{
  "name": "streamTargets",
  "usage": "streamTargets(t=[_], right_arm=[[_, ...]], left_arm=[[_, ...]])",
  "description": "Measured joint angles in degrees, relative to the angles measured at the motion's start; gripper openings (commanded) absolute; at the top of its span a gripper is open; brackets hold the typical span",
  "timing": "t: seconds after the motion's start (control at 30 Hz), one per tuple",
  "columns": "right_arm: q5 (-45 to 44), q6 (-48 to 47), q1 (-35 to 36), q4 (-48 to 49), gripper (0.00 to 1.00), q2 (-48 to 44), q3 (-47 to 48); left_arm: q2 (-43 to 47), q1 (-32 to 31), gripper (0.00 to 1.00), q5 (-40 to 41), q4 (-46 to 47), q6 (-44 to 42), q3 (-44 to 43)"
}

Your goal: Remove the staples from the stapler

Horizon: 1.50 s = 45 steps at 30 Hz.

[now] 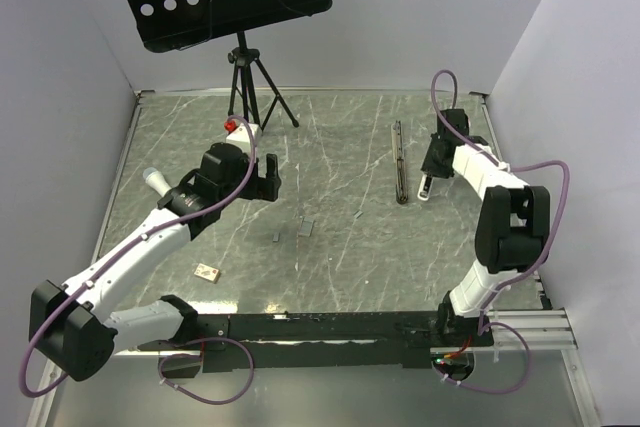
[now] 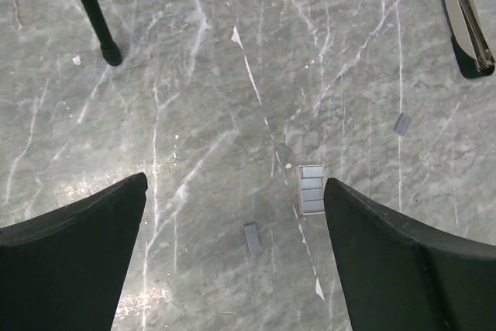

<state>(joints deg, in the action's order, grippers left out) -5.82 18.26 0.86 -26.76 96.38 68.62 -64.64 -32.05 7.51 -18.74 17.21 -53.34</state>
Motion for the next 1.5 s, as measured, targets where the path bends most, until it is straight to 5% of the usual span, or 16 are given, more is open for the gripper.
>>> streamTargets(t=[0.8,1.2,1.5], right_arm=[[1.11,-1.09,-4.61,-2.01,0.60,8.76,0.83],[1.66,-0.09,-3.28,-4.07,0.62,-5.09,-1.95],[3.82,7.93,10.93,-1.53,0.60,-9.27,-4.83]], left_arm=[[1.07,0.00,0.99,4.20,-0.02,0.02,0.02],[2.71,0.00,1.00,8.63,-0.11,0.15,0.00],[10.36,0.00,0.99,18.23,-0.59,0.68,1.77]])
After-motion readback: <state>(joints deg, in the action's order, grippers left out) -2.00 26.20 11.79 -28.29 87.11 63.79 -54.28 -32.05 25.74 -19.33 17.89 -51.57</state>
